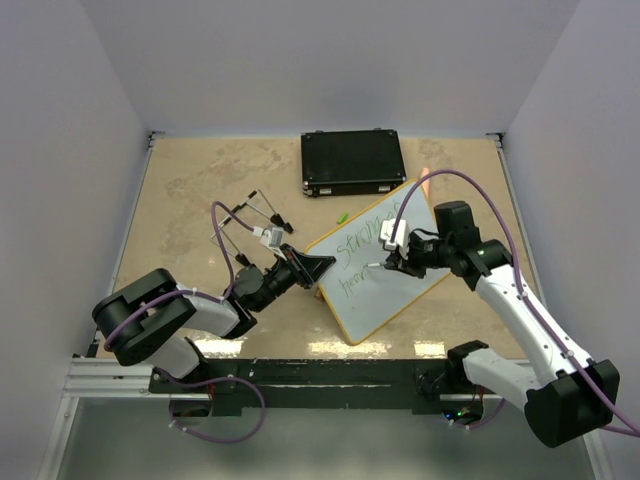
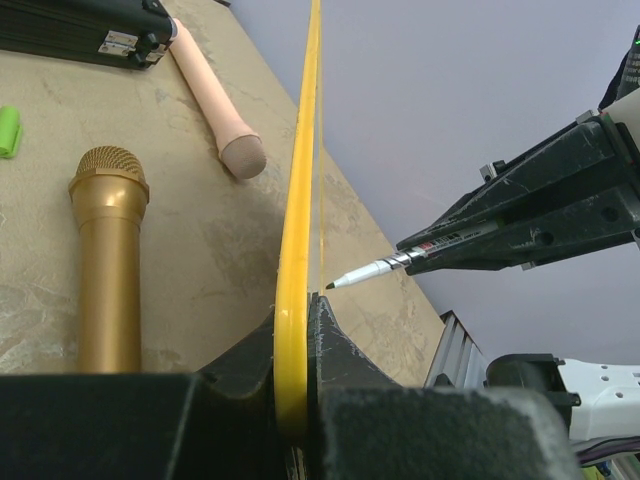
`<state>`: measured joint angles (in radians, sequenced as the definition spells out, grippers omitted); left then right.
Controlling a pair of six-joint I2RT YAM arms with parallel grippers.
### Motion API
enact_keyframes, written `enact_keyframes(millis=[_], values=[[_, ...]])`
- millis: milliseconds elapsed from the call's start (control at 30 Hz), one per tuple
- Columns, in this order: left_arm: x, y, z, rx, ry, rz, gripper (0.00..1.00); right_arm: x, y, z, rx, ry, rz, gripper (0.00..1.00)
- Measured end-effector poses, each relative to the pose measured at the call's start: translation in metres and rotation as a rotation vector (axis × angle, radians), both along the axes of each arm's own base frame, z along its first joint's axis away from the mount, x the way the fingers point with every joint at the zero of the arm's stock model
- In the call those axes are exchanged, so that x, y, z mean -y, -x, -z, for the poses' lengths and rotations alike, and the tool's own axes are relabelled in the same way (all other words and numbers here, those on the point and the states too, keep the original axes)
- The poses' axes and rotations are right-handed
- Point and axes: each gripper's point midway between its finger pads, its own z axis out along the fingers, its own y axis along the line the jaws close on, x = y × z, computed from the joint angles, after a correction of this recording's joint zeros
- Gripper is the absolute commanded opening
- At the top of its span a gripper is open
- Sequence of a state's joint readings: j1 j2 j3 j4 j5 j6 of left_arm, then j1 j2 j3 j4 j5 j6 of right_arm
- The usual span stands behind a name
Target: Write a sentence on the whiteboard
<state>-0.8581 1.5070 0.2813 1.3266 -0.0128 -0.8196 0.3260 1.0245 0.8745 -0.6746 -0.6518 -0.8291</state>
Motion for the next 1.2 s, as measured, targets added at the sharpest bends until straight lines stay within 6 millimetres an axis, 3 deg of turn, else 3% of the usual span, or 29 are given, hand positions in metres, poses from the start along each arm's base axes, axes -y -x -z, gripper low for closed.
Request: enact_keyframes(millis=[567,1200], values=[[0.0,0.0,0.0,0.0,0.0,0.0,0.0,-0.003,-0.011,-0.007,0.028,-0.026,0.03,0.0],[0.0,0.0,0.0,0.0,0.0,-0.001,0.0,0.003,-0.003,0.006,-0.006,0.026,0.011,0.0]])
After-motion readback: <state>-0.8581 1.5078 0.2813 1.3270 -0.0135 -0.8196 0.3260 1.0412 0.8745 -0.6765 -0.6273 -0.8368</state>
